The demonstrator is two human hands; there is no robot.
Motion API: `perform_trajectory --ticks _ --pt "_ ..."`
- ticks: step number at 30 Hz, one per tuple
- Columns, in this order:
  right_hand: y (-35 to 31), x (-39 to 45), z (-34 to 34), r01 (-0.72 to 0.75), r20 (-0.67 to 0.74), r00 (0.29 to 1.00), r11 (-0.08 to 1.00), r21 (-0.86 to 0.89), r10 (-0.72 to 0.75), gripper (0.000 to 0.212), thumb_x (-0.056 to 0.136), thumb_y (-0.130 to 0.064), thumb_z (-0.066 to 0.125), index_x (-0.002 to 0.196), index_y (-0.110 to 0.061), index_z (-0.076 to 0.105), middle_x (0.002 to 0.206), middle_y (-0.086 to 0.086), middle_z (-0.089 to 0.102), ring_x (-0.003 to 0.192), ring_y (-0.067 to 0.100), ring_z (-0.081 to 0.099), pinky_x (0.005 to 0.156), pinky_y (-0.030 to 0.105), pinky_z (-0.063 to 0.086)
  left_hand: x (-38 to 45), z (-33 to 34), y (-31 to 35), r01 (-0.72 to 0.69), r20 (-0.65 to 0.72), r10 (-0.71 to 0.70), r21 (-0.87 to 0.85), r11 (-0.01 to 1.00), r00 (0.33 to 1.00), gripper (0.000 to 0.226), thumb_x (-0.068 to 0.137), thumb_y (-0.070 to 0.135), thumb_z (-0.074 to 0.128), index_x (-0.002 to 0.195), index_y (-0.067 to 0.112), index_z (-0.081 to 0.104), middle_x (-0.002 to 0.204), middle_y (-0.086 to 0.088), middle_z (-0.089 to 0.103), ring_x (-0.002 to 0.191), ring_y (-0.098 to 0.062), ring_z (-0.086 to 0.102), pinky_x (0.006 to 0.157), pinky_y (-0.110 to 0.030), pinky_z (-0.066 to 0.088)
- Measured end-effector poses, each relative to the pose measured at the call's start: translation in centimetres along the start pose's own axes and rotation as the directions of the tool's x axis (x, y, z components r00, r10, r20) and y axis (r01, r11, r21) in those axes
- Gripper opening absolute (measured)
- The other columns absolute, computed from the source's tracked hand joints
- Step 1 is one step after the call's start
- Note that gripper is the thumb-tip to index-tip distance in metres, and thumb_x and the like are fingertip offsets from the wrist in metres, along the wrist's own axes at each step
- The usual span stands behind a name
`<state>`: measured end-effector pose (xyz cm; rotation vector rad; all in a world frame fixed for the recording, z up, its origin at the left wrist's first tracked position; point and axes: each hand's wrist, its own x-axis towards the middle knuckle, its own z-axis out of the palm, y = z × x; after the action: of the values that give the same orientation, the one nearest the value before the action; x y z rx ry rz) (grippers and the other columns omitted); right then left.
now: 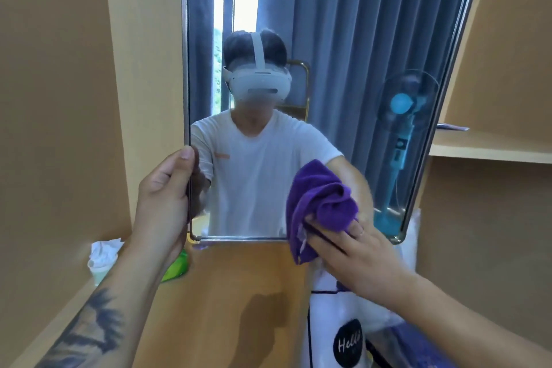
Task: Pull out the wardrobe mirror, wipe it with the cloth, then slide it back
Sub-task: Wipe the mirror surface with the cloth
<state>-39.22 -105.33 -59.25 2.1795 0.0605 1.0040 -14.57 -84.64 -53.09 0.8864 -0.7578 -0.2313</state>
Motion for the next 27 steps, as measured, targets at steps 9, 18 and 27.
perform_trajectory --ticks 9,18,27 --pt "0.7 -5.6 -2.3 -0.293 0.216 0.927 0.951 -0.095 0.307 0.041 0.106 -0.014 0.039 0.119 0.001 0.075 0.134 0.024 0.066 0.137 0.047 0.055 0.109 0.067 0.045 -0.7 0.8 -0.2 -0.052 -0.063 0.052 0.006 0.999 0.997 0.037 0.087 0.064 0.068 0.093 0.027 0.065 0.088 -0.009 0.046 0.074 -0.017 0.041 0.061 -0.03 0.03" --pt "-3.9 -3.4 -1.2 -0.588 0.049 0.806 0.787 0.189 0.59 0.042 0.098 -0.019 0.049 0.136 -0.004 0.061 0.156 0.018 0.04 0.136 0.047 0.047 0.108 0.063 0.047 -2.1 0.0 -1.6 -0.047 -0.083 0.054 0.089 0.995 0.995 0.035 0.107 0.046 0.057 0.094 0.014 0.066 0.089 -0.012 0.057 0.086 -0.022 0.044 0.061 -0.024 0.038" --pt "-4.6 -3.1 -0.6 -0.622 0.032 0.766 0.727 0.29 0.642 0.041 0.101 -0.022 0.049 0.141 -0.015 0.052 0.163 0.008 0.031 0.137 0.046 0.045 0.112 0.055 0.042 -1.8 0.9 -2.1 -0.153 -0.125 0.177 0.186 0.971 0.976 0.05 0.112 0.035 0.049 0.091 -0.01 0.053 0.078 -0.013 0.059 0.065 -0.006 0.051 0.056 -0.012 0.042"
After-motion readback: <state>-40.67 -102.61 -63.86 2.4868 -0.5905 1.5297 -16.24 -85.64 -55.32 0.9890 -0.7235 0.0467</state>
